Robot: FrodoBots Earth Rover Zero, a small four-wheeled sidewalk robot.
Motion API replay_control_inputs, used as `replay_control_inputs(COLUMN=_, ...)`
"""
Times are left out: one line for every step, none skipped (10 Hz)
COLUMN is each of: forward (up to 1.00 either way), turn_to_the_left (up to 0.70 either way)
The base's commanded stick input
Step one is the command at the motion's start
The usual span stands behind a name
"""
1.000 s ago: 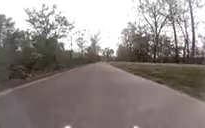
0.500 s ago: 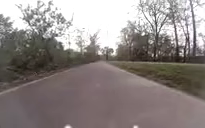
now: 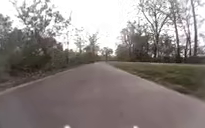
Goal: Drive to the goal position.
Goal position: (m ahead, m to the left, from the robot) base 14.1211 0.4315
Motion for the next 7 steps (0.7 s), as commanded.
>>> replay_control_inputs(forward=1.0, turn_to_the_left=0.36)
replay_control_inputs(forward=1.0, turn_to_the_left=0.22)
replay_control_inputs(forward=1.0, turn_to_the_left=0.05)
replay_control_inputs(forward=1.0, turn_to_the_left=0.0)
replay_control_inputs(forward=1.0, turn_to_the_left=0.0)
replay_control_inputs(forward=1.0, turn_to_the_left=0.0)
replay_control_inputs(forward=1.0, turn_to_the_left=0.0)
